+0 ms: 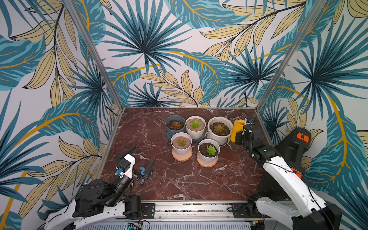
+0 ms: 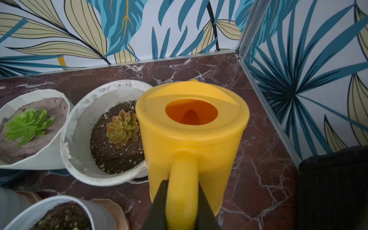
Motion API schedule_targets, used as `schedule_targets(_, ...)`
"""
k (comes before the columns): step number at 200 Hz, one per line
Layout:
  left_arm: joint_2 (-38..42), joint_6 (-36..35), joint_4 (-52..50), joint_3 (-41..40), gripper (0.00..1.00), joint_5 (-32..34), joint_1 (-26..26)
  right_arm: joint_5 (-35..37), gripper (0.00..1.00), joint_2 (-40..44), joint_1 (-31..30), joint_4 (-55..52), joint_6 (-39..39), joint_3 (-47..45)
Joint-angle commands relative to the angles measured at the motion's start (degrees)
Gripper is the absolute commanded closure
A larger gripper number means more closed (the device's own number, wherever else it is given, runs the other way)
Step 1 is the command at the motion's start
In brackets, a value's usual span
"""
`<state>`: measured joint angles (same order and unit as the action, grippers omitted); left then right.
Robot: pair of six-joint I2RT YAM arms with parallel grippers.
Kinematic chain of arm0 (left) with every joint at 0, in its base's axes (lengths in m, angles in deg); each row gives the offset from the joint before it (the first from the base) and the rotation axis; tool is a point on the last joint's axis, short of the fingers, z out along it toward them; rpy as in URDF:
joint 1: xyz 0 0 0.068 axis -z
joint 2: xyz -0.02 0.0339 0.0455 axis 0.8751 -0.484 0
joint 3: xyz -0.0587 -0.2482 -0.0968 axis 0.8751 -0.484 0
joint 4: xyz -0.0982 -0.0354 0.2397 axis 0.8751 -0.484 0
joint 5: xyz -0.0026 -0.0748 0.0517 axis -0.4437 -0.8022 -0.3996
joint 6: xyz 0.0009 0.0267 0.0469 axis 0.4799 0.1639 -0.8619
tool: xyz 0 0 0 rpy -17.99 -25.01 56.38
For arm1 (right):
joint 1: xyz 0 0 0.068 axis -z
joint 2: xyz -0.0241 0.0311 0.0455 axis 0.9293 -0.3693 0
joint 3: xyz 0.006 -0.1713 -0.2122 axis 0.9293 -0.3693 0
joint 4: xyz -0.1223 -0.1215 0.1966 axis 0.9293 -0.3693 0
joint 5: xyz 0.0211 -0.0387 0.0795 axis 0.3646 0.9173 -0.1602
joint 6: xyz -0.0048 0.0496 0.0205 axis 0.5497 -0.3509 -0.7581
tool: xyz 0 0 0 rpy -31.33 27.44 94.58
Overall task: Water the succulent around the soil edge
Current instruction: Place the watering can at the center of the board.
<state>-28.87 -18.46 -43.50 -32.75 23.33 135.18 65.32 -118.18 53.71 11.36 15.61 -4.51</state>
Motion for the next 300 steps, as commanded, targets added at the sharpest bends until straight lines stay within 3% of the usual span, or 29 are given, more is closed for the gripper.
schedule_targets(1,0.3,-0.2,0.4,0.0,0.0,0.0,-0.3,4.3,1.0,-4.7,1.7,5.5,2.9,6.9)
schedule_targets(50,1.6,-0.5,0.7,-0.2,0.0,0.3,-0.3,4.4,1.0,-12.3,7.2,6.9,5.2,13.5)
schedule_targets(95,1.3,-1.2,1.6,-0.7,0.0,0.3,-0.3,-6.6,1.0,-24.0,12.9,12.7,3.7,16.5)
schedule_targets(164,0.0,-2.1,2.3,-1.3,0.0,1.6,-0.3,-7.9,1.0,-41.7,16.8,5.9,4.2,27.3)
schedule_targets(229,-2.1,-2.9,2.3,-1.2,0.0,1.4,-0.4,-12.1,0.92,-46.2,19.0,4.0,6.8,27.3)
schedule_targets(269,-2.4,-2.8,2.6,-1.4,0.0,0.8,-0.7,-13.4,0.91,-42.1,19.2,9.6,7.0,20.0)
schedule_targets(300,-2.6,-2.2,2.2,-1.0,0.0,0.2,-0.8,-14.3,0.84,-39.0,19.2,12.6,6.1,15.4)
